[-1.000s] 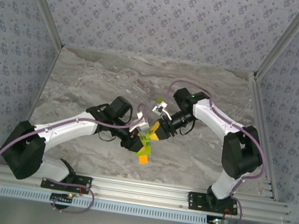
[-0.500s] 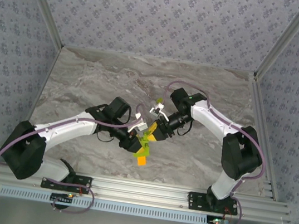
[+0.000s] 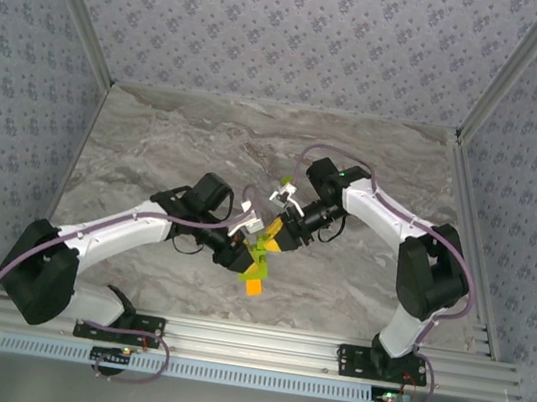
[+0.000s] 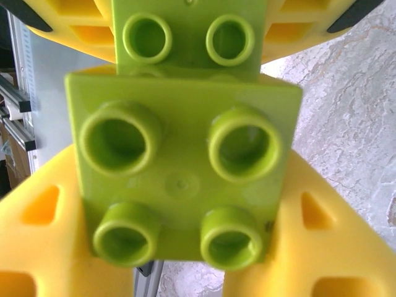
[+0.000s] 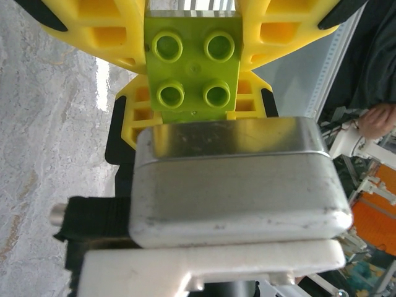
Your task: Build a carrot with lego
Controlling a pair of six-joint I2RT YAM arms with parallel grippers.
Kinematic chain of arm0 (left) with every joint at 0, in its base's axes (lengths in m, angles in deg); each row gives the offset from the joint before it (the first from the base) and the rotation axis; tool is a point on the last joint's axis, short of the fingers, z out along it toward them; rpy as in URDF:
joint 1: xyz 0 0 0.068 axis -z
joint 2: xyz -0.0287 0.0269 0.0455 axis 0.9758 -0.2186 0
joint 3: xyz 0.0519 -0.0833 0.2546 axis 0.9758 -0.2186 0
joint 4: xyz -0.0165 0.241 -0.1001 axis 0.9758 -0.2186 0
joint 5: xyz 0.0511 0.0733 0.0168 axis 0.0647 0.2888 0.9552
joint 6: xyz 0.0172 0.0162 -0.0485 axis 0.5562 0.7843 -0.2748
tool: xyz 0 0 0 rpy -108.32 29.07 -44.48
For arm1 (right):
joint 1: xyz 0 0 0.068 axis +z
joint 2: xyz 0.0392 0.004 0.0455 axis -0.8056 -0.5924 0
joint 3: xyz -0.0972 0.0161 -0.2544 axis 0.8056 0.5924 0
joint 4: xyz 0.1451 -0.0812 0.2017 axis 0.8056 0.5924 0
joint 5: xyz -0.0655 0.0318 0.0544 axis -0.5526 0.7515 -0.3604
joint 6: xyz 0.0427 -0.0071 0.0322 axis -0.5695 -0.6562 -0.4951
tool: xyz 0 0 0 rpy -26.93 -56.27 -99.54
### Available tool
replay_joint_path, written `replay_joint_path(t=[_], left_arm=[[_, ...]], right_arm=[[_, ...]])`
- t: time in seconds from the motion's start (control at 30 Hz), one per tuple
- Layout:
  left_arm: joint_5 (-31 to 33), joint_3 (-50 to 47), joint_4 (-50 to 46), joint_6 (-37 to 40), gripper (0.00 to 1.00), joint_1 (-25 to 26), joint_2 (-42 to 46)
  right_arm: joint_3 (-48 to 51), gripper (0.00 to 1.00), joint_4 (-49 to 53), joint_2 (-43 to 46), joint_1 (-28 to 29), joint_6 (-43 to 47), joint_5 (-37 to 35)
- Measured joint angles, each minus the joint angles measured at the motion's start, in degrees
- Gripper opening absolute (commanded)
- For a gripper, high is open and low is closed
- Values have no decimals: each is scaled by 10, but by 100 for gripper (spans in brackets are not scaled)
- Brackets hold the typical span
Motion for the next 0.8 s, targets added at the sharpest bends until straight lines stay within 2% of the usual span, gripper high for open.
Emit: replay_joint_path(t=[0.53,0.8], left_arm=[[5,-1,3,-4,16,-2,6],[7,-1,-6,3,16,-2,-3]], right_arm=[[-3,19,27,-16,-7,33,18],[-18,19,32,-19,2,16,-16]])
